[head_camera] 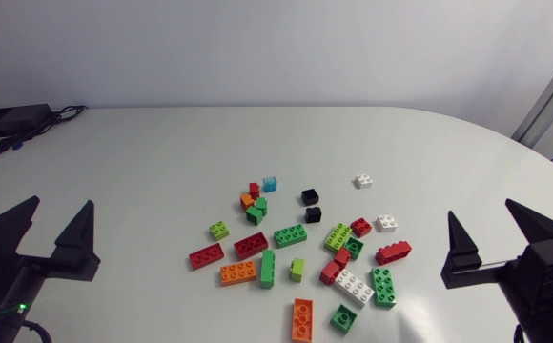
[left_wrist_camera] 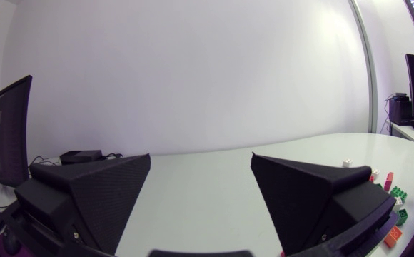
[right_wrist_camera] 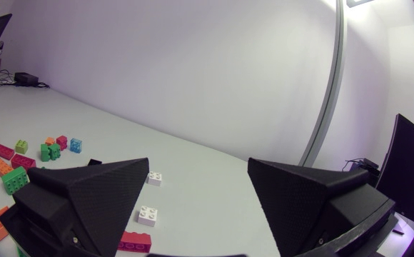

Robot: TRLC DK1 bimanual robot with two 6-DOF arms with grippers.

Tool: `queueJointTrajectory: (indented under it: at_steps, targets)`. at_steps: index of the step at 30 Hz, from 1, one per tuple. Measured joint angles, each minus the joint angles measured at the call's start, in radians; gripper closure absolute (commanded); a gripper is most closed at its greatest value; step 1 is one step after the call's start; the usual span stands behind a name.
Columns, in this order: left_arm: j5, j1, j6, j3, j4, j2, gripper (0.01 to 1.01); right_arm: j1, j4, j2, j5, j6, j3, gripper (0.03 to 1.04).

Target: Disassemble duplo

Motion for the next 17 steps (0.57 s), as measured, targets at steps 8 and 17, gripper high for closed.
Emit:
queueJointTrajectory:
  at_steps: [8, 17]
  targets:
    - [0.02, 0.026, 0.0, 0.0, -0.068, 0.045, 0.051, 0.004, -0.01, 0.008, -0.047, 0.011, 0.0, 0.07]
    - [0.019, 0.084, 0.0, 0.0, -0.067, 0.0, 0.051, -0.002, -0.01, -0.008, -0.047, 0.011, 0.0, 0.07]
